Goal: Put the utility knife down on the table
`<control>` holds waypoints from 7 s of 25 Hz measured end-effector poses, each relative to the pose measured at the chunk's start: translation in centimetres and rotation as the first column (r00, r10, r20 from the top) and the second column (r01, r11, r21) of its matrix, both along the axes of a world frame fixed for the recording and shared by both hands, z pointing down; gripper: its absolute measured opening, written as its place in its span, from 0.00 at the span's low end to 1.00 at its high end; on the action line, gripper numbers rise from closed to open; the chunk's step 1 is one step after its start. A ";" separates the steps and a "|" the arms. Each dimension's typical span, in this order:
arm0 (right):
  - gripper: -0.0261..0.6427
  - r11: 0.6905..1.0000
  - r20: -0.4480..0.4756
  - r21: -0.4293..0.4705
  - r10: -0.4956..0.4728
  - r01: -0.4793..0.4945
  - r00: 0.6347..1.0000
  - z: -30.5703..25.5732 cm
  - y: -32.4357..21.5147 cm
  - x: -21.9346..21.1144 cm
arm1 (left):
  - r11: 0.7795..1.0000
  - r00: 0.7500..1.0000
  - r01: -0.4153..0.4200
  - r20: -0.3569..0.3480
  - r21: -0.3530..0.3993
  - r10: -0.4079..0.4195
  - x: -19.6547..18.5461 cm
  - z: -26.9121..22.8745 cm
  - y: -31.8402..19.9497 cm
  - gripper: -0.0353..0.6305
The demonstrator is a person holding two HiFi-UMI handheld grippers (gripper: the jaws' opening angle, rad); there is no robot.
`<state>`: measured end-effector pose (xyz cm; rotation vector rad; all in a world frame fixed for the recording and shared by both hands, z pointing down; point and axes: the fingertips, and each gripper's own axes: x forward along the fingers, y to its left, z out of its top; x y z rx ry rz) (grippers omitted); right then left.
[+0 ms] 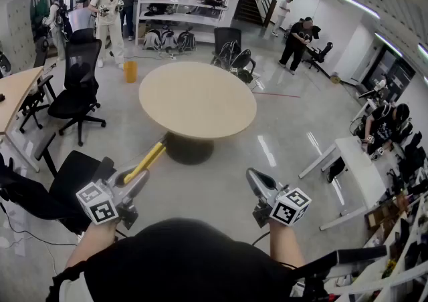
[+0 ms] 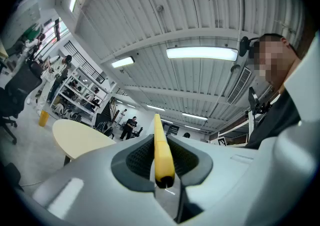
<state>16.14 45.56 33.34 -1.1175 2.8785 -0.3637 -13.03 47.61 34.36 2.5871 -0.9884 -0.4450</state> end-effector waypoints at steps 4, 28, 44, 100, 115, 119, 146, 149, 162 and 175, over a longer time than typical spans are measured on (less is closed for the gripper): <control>0.06 1.000 0.003 0.002 -0.004 0.004 1.000 0.2 -0.2 0.2 | 1.000 1.000 0.001 0.000 0.002 -0.001 0.2 0.1 -0.2 0.15; 0.06 0.999 0.090 -0.047 -0.007 0.011 0.996 2.6 1.2 13.4 | 0.998 0.999 -0.049 0.017 -0.039 0.049 14.1 0.8 -0.8 0.15; 0.06 0.995 0.079 -0.099 0.017 -0.009 0.997 4.2 -4.3 12.2 | 0.990 0.992 -0.122 0.002 -0.069 0.122 14.0 2.2 -8.2 0.15; 0.06 0.961 0.158 -0.111 -0.235 0.254 0.959 6.3 -54.2 8.8 | 0.991 0.996 0.072 0.057 -0.114 -0.066 12.7 3.1 -50.9 0.15; 0.06 0.991 0.085 -0.131 -0.022 0.033 0.996 5.0 -66.2 -4.1 | 0.986 0.989 -0.147 -0.014 -0.082 0.146 -1.1 4.4 -68.5 0.15; 0.06 0.990 0.055 -0.139 -0.027 0.035 0.998 6.1 -68.4 -6.4 | 0.980 0.983 -0.182 -0.013 -0.080 0.182 -2.0 5.9 -71.8 0.15; 0.06 0.979 0.094 -0.138 -0.136 0.149 0.986 7.7 -79.5 0.4 | 0.988 0.999 -0.015 0.045 -0.153 0.022 1.7 6.2 -79.3 0.15; 0.06 0.982 0.083 -0.127 -0.129 0.139 0.988 7.5 -82.0 -0.1 | 0.988 0.998 -0.032 0.056 -0.150 0.041 1.2 6.3 -82.3 0.15; 0.06 0.987 0.042 -0.097 -0.121 0.125 0.992 10.4 -98.3 -1.5 | 0.961 0.985 -0.099 0.109 -0.259 0.131 0.7 12.8 -100.9 0.15; 0.06 0.976 -0.011 -0.118 -0.185 0.182 0.983 21.4 -114.5 -4.2 | 0.898 0.959 -0.138 0.171 -0.417 0.226 2.6 27.7 -119.6 0.15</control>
